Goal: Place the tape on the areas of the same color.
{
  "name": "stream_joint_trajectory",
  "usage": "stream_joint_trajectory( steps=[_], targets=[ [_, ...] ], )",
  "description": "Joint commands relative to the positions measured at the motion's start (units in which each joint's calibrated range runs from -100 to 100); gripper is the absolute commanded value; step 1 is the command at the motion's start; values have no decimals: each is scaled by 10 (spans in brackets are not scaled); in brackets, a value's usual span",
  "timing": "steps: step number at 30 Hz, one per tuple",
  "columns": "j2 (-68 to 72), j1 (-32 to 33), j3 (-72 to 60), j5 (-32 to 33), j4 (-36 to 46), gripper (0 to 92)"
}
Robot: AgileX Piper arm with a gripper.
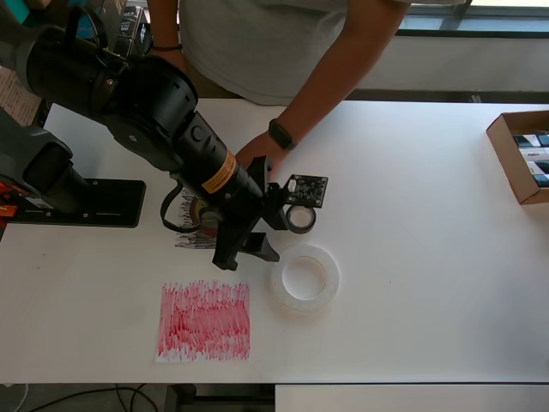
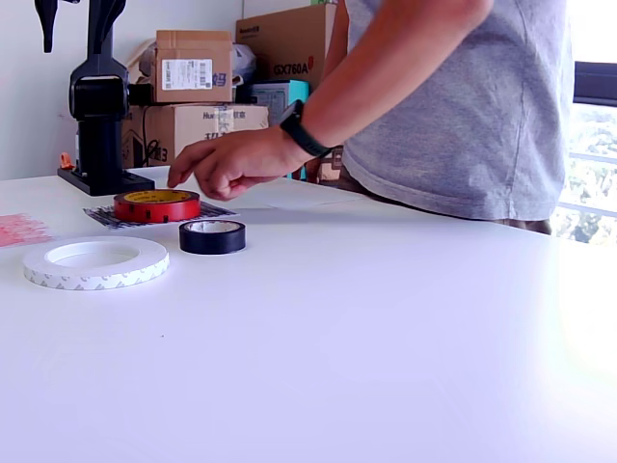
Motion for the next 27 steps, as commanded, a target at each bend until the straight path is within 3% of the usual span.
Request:
stream_joint_trajectory(
  steps=[1, 12, 27],
  targets=[
    [55, -1, -32, 14, 0, 565],
    [162, 27, -55, 26, 36, 565],
    [243, 102, -56, 99, 32, 565]
  ],
)
